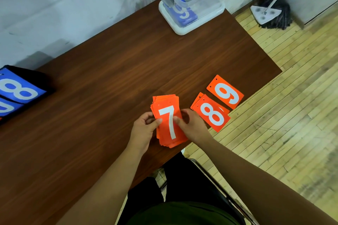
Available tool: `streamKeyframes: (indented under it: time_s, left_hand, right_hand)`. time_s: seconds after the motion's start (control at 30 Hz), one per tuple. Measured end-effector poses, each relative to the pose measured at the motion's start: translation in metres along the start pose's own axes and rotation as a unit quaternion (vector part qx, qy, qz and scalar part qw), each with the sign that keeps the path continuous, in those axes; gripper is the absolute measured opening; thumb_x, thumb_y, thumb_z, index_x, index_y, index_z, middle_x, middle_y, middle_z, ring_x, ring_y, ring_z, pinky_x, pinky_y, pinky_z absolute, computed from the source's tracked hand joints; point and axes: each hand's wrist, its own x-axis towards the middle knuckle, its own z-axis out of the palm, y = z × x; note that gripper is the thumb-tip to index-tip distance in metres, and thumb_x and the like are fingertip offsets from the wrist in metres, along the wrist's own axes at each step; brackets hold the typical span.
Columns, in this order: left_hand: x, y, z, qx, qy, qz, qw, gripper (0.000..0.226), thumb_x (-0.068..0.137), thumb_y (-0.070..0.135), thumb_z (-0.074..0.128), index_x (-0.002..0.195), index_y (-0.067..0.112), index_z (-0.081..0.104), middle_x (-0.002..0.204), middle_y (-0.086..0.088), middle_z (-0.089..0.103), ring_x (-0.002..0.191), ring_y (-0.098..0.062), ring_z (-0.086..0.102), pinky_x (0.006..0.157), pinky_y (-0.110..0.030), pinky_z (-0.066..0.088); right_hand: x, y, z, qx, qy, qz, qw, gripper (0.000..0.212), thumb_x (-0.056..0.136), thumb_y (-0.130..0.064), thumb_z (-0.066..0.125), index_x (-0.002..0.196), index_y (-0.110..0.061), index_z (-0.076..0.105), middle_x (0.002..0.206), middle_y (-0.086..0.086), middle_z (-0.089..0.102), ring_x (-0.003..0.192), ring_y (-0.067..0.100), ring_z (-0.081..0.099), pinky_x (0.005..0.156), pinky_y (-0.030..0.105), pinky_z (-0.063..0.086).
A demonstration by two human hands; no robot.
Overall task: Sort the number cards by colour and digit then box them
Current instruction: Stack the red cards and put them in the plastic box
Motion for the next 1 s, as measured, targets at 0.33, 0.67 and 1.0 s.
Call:
streamKeyframes:
  time_s: [0.33, 0.67, 1.0]
  left_hand:
    - [0.018, 0.008, 0.007, -0.027, 0.024, -0.03, 0.999, 0.04, 0.075, 0.022, 0.079, 0.114, 0.02, 0.069, 0.114, -0.004, 0.073, 0.108, -0.019, 0.069, 0.089, -0.043, 0.057]
    - [0.028, 0.009, 0.012, 0.003, 0.122, -0.037, 0.992, 0.024, 0.089, 0.016, 0.071, 0.111, 0.024, 0.067, 0.112, -0.001, 0.073, 0.105, -0.017, 0.07, 0.089, -0.044, 0.058]
    - [0.032, 0.02, 0.044, -0.063, 0.048, -0.033, 0.996, 0.038, 0.079, 0.023, 0.079, 0.115, 0.019, 0.067, 0.114, -0.005, 0.073, 0.107, -0.021, 0.07, 0.085, -0.041, 0.058]
  right_hand:
    - [0.043, 0.061, -0.057, -0.311, 0.155, 0.05, 0.936, 0.079, 0.083, -0.043, 0.071, 0.146, -0.016, 0.031, 0.142, 0.013, 0.039, 0.133, 0.035, 0.038, 0.111, 0.05, 0.034]
    - [0.059, 0.03, -0.06, -0.068, 0.113, 0.061, 0.989, 0.039, 0.091, -0.029, 0.065, 0.125, -0.014, 0.054, 0.123, 0.005, 0.06, 0.11, 0.025, 0.061, 0.09, 0.04, 0.053]
    - [0.056, -0.013, -0.056, 0.062, 0.046, 0.027, 0.997, 0.04, 0.089, -0.041, 0.066, 0.121, -0.018, 0.058, 0.119, 0.0, 0.061, 0.102, 0.013, 0.059, 0.084, 0.028, 0.051]
